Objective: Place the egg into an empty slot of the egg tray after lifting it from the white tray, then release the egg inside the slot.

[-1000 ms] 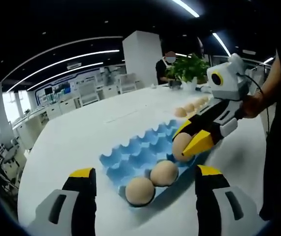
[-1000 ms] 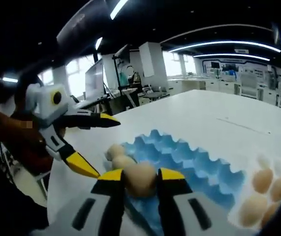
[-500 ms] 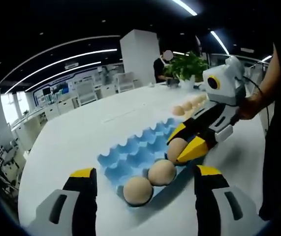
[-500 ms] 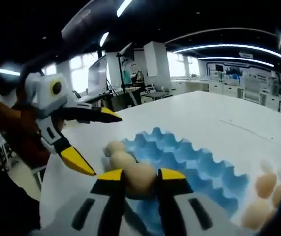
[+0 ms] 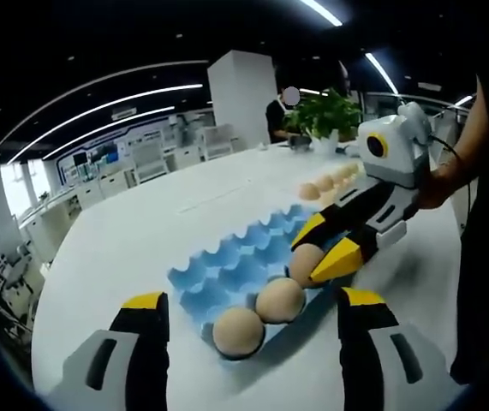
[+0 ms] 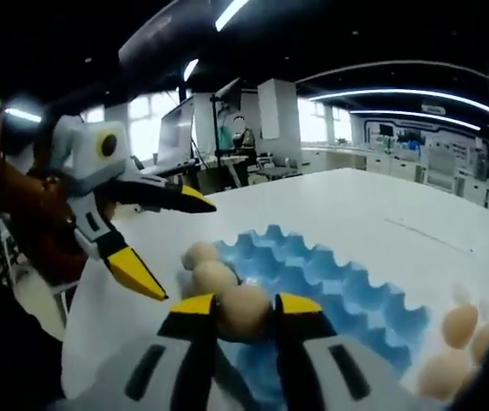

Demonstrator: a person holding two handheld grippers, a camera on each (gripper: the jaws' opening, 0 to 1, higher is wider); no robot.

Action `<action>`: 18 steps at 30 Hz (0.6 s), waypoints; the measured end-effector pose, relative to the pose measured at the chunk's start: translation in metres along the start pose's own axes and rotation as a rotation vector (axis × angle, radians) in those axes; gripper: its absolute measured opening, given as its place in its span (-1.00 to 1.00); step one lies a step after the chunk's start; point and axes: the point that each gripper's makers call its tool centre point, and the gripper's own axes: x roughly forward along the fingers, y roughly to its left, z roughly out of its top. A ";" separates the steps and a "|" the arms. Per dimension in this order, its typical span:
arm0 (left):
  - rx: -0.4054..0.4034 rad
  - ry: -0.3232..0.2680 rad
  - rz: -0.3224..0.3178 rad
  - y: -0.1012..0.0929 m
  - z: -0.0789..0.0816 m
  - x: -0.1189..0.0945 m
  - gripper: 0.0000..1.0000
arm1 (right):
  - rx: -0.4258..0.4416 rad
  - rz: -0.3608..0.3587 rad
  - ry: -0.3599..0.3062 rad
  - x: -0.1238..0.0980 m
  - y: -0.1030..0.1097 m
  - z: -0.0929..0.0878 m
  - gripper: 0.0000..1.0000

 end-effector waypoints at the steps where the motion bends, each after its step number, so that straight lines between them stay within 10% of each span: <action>1: 0.001 0.000 0.000 0.000 0.000 0.000 0.61 | 0.003 -0.001 -0.001 0.000 0.000 0.000 -0.47; 18: 0.006 -0.002 -0.007 -0.002 0.000 0.001 0.60 | 0.096 -0.093 -0.041 -0.049 -0.019 0.000 -0.46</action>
